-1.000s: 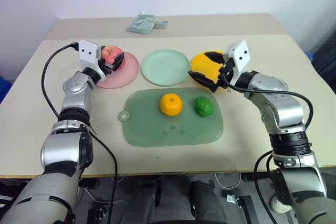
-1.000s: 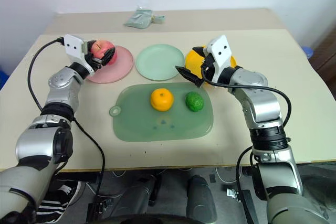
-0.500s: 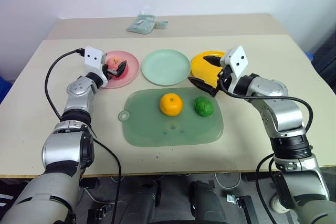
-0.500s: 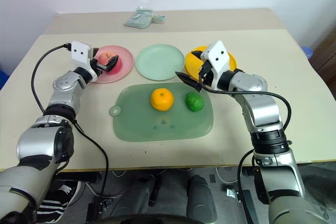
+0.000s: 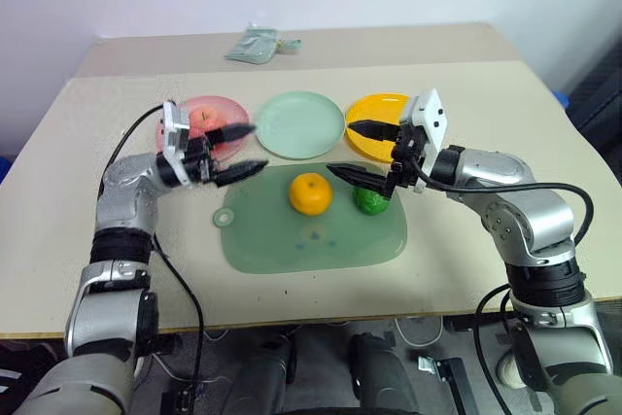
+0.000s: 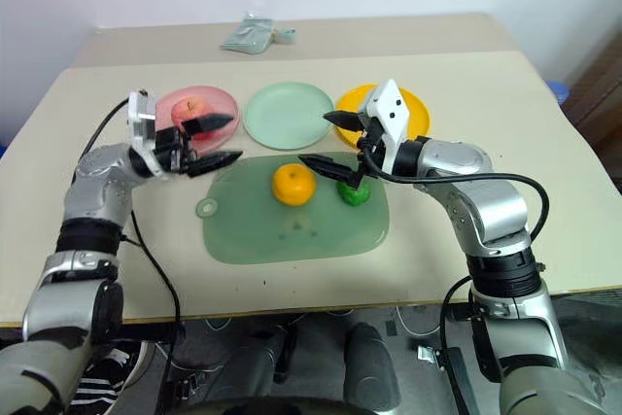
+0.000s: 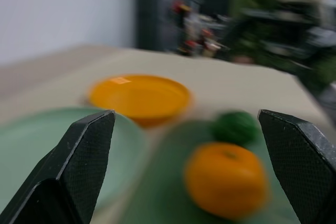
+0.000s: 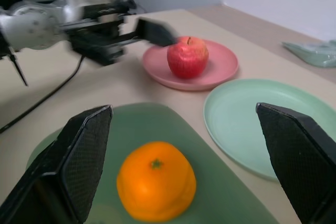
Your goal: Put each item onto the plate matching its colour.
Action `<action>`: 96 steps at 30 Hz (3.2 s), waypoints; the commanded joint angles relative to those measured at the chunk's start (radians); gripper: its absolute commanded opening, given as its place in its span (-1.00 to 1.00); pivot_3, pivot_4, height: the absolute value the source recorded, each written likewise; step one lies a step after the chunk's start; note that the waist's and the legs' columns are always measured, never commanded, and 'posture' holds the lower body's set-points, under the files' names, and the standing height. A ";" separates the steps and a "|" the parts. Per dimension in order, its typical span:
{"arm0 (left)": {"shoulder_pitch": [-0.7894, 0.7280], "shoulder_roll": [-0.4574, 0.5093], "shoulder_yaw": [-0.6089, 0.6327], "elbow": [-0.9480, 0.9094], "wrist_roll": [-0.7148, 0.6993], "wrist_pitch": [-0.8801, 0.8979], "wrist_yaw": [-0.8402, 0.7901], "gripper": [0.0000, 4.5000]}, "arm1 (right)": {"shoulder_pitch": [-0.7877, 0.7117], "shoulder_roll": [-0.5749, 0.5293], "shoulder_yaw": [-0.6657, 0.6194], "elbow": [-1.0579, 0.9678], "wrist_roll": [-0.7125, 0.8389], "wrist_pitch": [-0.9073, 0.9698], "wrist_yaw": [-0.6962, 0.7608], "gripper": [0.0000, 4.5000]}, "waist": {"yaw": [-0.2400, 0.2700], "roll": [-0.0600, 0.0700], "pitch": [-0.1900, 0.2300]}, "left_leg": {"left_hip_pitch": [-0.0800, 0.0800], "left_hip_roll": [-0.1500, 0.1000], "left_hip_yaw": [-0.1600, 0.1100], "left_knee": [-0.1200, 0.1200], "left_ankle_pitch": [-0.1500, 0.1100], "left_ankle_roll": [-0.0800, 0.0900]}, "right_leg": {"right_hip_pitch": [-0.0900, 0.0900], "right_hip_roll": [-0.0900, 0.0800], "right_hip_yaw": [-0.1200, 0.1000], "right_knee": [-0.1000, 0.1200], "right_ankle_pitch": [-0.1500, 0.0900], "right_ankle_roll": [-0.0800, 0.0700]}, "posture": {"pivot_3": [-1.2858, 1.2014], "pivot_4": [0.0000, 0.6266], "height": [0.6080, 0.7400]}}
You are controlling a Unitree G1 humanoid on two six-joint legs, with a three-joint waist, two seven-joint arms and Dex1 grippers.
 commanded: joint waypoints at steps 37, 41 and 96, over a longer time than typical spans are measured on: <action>0.096 0.078 -0.039 -0.095 0.026 -0.050 -0.089 0.98 | -0.181 0.074 0.316 0.089 -0.201 0.234 -0.068 1.00 | 0.002 0.000 0.000 | 0.000 0.000 0.001 -0.001 0.000 0.000 | -0.001 0.000 0.001 0.000 0.000 0.000 | 0.03 -0.52 1.00; 0.109 0.069 -0.040 -0.106 0.023 -0.055 -0.079 0.98 | -0.202 0.072 0.362 0.159 -0.272 0.192 -0.074 1.00 | 0.000 0.000 0.000 | 0.000 0.000 0.001 -0.001 0.000 0.000 | -0.002 0.000 0.001 0.000 0.000 0.000 | 0.03 -0.52 1.00; 0.194 0.007 -0.082 -0.293 -0.048 0.008 0.042 1.00 | -0.048 -0.116 -0.035 0.113 -0.088 0.168 0.060 0.98 | 0.006 0.001 0.000 | 0.000 0.001 0.013 -0.001 -0.001 0.001 | -0.006 0.000 0.013 0.002 0.001 0.000 | 0.03 -0.52 1.00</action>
